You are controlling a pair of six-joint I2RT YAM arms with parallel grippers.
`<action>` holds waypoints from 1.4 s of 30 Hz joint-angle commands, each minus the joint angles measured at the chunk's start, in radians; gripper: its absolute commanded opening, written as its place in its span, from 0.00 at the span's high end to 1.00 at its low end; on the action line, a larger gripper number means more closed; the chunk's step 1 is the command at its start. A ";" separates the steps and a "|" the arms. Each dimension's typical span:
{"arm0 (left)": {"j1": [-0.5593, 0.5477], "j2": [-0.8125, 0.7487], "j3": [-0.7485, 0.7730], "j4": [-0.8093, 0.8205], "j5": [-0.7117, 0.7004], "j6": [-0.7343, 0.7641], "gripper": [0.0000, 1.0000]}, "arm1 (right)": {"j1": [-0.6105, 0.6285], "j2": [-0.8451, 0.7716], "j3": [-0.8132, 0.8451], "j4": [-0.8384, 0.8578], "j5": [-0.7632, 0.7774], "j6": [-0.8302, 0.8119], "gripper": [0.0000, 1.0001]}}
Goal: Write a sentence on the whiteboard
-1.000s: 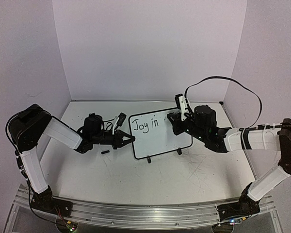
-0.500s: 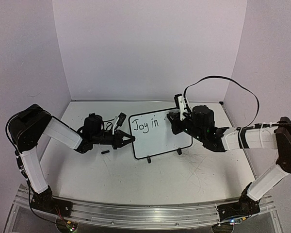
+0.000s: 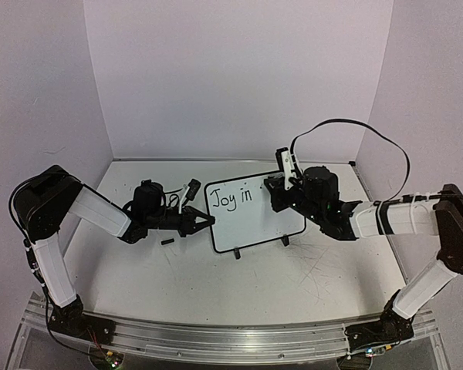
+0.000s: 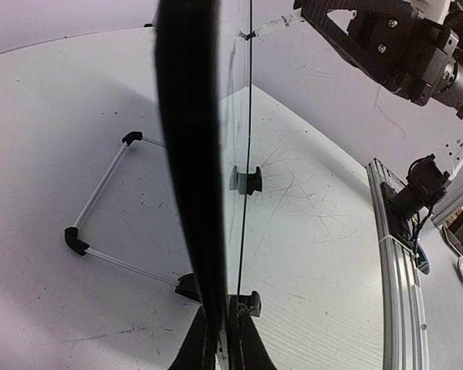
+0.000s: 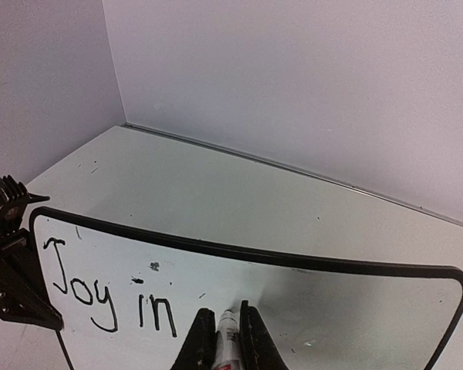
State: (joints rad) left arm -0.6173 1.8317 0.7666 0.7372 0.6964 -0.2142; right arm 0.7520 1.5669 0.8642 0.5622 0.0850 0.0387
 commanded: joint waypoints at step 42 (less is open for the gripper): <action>0.001 -0.015 0.020 -0.058 -0.043 0.056 1.00 | 0.038 -0.017 -0.048 0.006 0.120 0.058 1.00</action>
State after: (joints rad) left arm -0.6174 1.8317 0.7666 0.7341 0.6937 -0.2169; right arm 0.7891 1.5726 0.8254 0.5665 0.1973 0.0797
